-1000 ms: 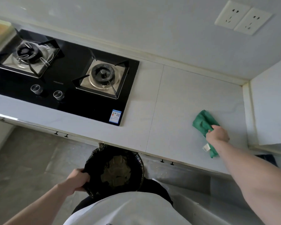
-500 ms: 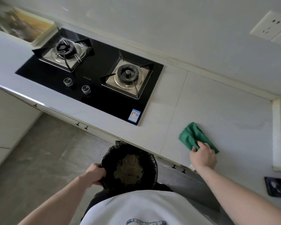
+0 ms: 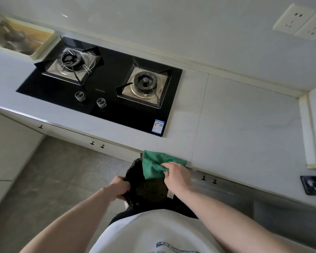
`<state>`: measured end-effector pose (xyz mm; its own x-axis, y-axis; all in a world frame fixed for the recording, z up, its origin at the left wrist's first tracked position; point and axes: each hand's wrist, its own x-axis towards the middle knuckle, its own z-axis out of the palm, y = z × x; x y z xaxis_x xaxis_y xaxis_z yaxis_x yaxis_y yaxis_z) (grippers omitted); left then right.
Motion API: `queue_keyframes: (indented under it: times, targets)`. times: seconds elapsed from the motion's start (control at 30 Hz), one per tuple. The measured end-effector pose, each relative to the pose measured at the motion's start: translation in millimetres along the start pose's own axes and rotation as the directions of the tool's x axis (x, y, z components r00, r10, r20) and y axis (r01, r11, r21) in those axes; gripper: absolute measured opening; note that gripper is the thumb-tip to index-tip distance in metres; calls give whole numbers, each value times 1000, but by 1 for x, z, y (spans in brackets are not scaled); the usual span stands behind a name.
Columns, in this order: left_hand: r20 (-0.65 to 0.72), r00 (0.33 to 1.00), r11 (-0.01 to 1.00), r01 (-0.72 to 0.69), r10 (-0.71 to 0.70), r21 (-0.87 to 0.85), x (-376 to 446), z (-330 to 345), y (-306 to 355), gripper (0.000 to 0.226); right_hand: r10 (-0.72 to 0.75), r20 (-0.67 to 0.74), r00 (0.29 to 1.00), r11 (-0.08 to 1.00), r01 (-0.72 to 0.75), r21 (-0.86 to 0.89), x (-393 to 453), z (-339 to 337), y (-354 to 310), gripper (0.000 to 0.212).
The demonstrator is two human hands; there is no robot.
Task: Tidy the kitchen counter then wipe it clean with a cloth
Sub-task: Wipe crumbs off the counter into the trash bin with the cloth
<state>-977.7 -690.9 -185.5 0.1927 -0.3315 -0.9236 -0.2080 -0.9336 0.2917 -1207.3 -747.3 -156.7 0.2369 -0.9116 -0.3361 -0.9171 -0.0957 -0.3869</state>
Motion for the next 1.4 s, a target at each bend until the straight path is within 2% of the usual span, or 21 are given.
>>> queue_keyframes:
  times: [0.07, 0.23, 0.37, 0.5, 0.63, 0.73, 0.83, 0.9, 1.0, 1.13, 1.23, 1.33, 1.4]
  targets:
    - [11, 1000, 1000, -11, 11, 20, 2, -6, -1, 37, 5, 28, 1000, 998, -7, 68, -2, 2, -15, 36]
    - [38, 999, 999, -19, 17, 49, 4, -19, -2, 39, 30, -150, 988, 975, 4, 221, 12, -38, -20, 34]
    - [35, 999, 999, -2, 1, 35, 4, -26, -9, 39, 47, -246, 968, 995, -24, 94, 50, -68, 4, 32]
    - [8, 1000, 1000, 3, -3, -20, 5, -26, -14, 38, 45, -179, 983, 999, -40, 32, 84, -61, 14, 32]
    - [-23, 1000, 997, 17, -19, -78, 5, -20, -17, 37, -15, -70, 997, 998, 11, -61, 86, -25, -6, 34]
    - [-36, 999, 994, 35, -39, -107, 3, -15, -18, 37, -139, -18, 990, 986, 137, -92, 66, 1, -32, 39]
    - [-53, 997, 991, 45, -52, -128, 0, -8, -20, 33, -294, 201, 934, 944, 317, -92, 39, 15, -53, 43]
    - [-70, 996, 989, 47, -57, -140, -3, -3, -22, 30, -334, 266, 904, 936, 352, -24, 30, 10, -52, 40]
    - [-73, 995, 985, 60, -73, -161, -7, 3, -22, 33, -339, 181, 923, 941, 332, 70, 41, -21, -32, 41]
    - [-76, 993, 978, 72, -88, -194, -12, 10, -23, 33, -219, -47, 975, 967, 223, 122, 90, -87, 9, 28]
    - [-98, 991, 975, 69, -91, -212, -14, 16, -24, 32, -107, -216, 970, 983, 136, 126, 131, -129, 42, 22]
    - [-121, 988, 970, 66, -97, -235, -15, 22, -25, 29, 1, -260, 966, 999, 10, 41, 169, -145, 72, 23]
    - [-121, 987, 965, 69, -102, -252, -14, 25, -27, 30, 61, -222, 973, 998, -65, -10, 184, -141, 90, 26]
